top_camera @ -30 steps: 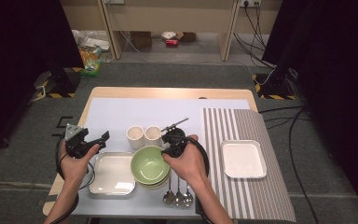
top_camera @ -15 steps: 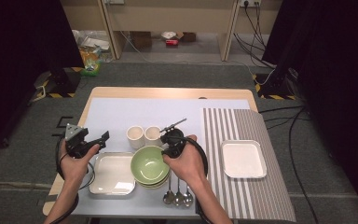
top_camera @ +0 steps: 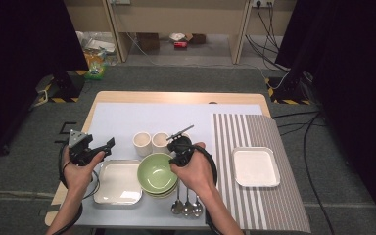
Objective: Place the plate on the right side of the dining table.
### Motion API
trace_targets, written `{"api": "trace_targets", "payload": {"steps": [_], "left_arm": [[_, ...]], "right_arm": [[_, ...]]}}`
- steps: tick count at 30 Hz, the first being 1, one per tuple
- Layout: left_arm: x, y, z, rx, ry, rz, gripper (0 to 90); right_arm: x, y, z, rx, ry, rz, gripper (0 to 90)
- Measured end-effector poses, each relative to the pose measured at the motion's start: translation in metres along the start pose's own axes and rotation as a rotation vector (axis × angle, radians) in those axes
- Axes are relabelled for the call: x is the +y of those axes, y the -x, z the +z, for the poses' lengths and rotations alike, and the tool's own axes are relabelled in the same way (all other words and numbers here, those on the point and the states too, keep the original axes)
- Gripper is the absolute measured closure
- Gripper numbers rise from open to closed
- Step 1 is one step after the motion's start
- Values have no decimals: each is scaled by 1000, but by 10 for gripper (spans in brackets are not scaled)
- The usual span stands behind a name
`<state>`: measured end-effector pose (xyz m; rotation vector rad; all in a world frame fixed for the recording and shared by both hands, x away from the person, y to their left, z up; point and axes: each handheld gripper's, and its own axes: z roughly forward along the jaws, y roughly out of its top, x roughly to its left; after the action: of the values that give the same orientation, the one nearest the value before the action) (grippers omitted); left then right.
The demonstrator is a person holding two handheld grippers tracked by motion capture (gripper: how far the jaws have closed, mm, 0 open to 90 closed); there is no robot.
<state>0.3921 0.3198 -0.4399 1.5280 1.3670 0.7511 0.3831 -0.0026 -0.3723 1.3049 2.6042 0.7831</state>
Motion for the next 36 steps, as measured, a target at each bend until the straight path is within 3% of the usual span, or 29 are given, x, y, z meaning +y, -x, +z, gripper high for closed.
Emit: {"api": "trace_targets", "payload": {"steps": [10, 36], "left_arm": [[0, 0, 1, 1, -1, 0, 102], [0, -1, 1, 9, -2, 0, 103]], "right_arm": [[0, -1, 0, -6, -8, -12, 857], [-7, -2, -4, -6, 55, -48, 866]]}}
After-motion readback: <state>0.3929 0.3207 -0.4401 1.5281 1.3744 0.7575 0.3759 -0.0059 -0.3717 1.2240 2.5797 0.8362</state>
